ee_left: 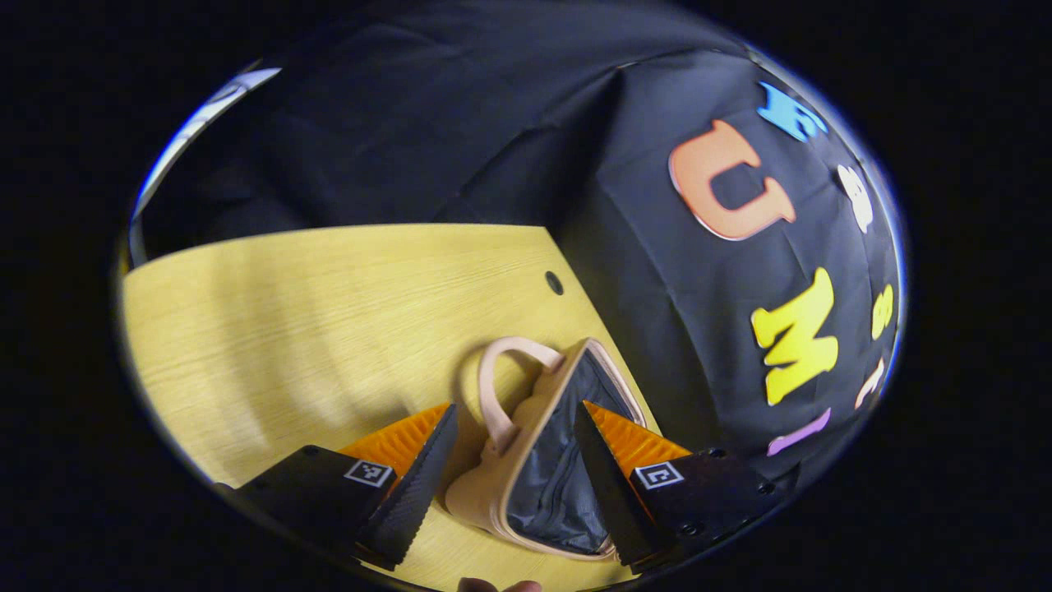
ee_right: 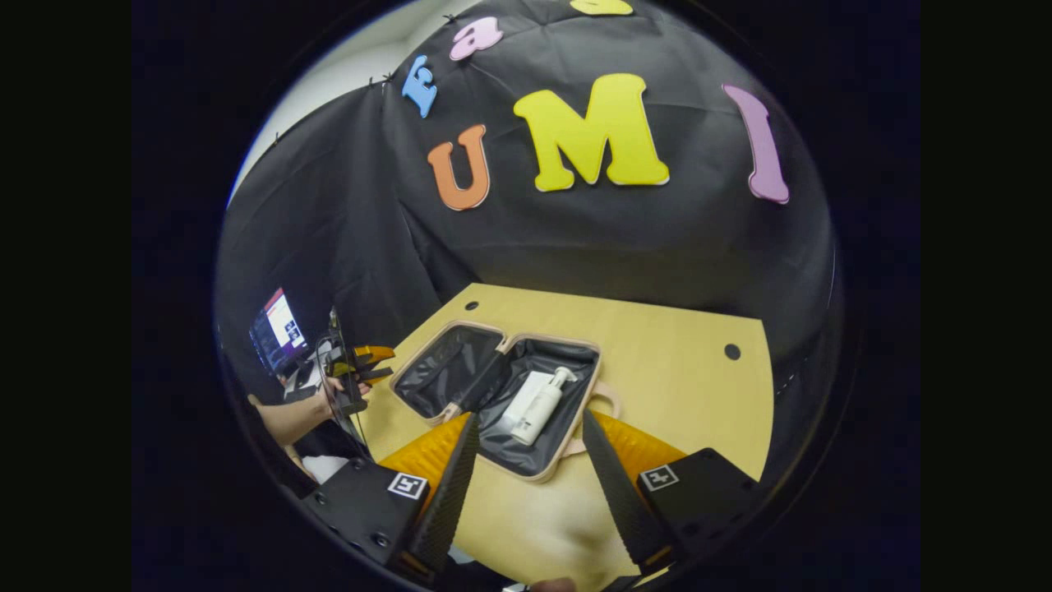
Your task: First open the suitcase, pack the skin care products into it, and then close the suitcase.
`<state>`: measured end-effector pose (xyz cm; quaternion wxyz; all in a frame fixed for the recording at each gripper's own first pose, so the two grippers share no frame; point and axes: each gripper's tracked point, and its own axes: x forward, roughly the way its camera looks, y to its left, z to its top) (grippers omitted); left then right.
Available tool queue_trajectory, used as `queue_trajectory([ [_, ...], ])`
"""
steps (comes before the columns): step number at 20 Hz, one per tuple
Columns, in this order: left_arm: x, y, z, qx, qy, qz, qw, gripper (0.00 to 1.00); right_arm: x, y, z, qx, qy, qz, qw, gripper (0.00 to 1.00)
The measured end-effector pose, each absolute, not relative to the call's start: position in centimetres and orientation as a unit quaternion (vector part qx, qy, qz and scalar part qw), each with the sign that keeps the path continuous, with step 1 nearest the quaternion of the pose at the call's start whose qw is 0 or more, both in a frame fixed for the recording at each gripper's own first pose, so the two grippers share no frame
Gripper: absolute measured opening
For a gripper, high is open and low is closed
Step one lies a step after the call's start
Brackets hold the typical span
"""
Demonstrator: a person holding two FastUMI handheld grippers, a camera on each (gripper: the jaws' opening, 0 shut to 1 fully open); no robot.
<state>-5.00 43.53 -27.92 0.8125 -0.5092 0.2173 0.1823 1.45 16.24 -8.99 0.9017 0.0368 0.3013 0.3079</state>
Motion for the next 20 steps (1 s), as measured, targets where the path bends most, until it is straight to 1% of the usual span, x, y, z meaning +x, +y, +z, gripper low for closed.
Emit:
queue_trajectory([
  [1, -4.6, 43.6, -28.8, -0.529, 0.220, 0.181, 0.799, 1.00, 1.3, 16.2, -8.7, 0.025, 0.295, 0.308, 0.904, 0.75],
  [2, -4.0, 43.5, -29.3, -0.548, 0.216, 0.177, 0.789, 0.91, 0.9, 16.3, -8.6, 0.019, 0.291, 0.312, 0.904, 0.75],
  [3, -3.4, 43.5, -29.6, -0.564, 0.211, 0.174, 0.780, 1.00, 0.7, 16.3, -8.7, 0.013, 0.293, 0.309, 0.905, 0.75],
  [4, -3.0, 43.7, -29.9, -0.578, 0.203, 0.170, 0.772, 0.90, 0.6, 16.3, -9.1, 0.012, 0.296, 0.308, 0.904, 0.75],
  [5, -2.4, 44.0, -29.9, -0.591, 0.193, 0.167, 0.765, 0.88, 0.5, 16.4, -9.3, 0.016, 0.302, 0.306, 0.903, 0.70],
  [6, -1.7, 44.2, -30.1, -0.601, 0.188, 0.165, 0.760, 0.87, 0.2, 16.4, -9.5, 0.024, 0.308, 0.303, 0.901, 0.75],
  [10, 0.4, 44.8, -30.7, -0.620, 0.181, 0.160, 0.746, 0.75, 0.5, 15.3, -10.1, 0.036, 0.316, 0.282, 0.905, 0.76],
  [12, 1.1, 44.8, -31.1, -0.628, 0.184, 0.170, 0.736, 0.67, 0.9, 14.7, -10.1, 0.048, 0.317, 0.267, 0.909, 0.75],
  [13, 1.3, 44.9, -31.3, -0.627, 0.190, 0.175, 0.735, 0.69, 0.9, 14.5, -10.0, 0.059, 0.319, 0.264, 0.909, 0.76],
  [14, 1.2, 45.1, -31.6, -0.621, 0.196, 0.183, 0.737, 0.47, 0.9, 14.3, -10.0, 0.065, 0.319, 0.260, 0.909, 0.75],
  [15, 1.1, 45.3, -31.7, -0.612, 0.203, 0.189, 0.740, 0.33, 0.7, 14.0, -10.1, 0.066, 0.320, 0.258, 0.909, 0.75],
  [16, 0.8, 45.4, -31.8, -0.602, 0.212, 0.194, 0.744, 0.28, 0.7, 13.7, -10.2, 0.065, 0.319, 0.257, 0.910, 0.76],
  [17, 0.7, 45.1, -31.7, -0.590, 0.222, 0.198, 0.751, 0.17, 0.6, 13.5, -10.3, 0.065, 0.317, 0.256, 0.911, 0.76],
  [20, 0.9, 45.1, -29.9, -0.551, 0.226, 0.200, 0.778, 0.09, 0.8, 12.6, -10.1, 0.072, 0.305, 0.245, 0.917, 0.75],
])
